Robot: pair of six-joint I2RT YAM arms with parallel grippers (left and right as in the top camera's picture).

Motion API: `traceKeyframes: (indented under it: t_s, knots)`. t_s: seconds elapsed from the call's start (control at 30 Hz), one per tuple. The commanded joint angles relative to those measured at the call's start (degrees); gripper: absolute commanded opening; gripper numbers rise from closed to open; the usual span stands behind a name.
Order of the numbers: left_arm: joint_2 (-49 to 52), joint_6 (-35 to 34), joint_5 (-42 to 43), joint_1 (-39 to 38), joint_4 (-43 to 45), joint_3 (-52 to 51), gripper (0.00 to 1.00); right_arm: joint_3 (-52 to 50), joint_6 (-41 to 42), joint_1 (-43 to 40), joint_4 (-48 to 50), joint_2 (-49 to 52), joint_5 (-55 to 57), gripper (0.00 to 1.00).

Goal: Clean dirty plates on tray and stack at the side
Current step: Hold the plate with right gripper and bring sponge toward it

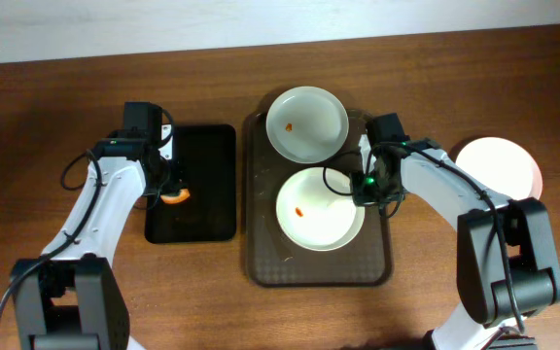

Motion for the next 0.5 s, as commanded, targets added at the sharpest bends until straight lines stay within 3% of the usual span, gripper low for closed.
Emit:
traceKeyframes:
  t_s: [0.0,0.07,0.1,0.17,0.33,0.47]
  knots:
    - [-1.27,-0.5,0.92,-0.02,0.11,1.16,0.0,-0.28,-1.84,-0.09,-1.68,1.53,0.48,0.14]
    - [-1.27,-0.5,0.9,-0.02,0.2,1.16,0.0,-1.4,-1.84,-0.09,-1.81,1.64,0.48,0.22]
    - [-1.27,-0.5,0.9,-0.02,0.2,1.16,0.0,-1.79,-1.81,-0.09,-1.75,1.64,0.42,0.21]
    - [-1.27,-0.5,0.9,-0.02,0.22,1.16,0.0,-1.88,-1.81,-0.09,-1.88,1.64,0.31,0.04]
    - [-1.11,0.7,3.58,-1.07,2.19,0.04,0.0,-1.75,-0.07,-0.13,1.09,1.62,2.23,0.04]
    - [1.49,1.31,-1.29,-3.06,11.04,-6.43,0.0,-1.75,-0.09,-0.04,0.72,1.62,2.01,0.04]
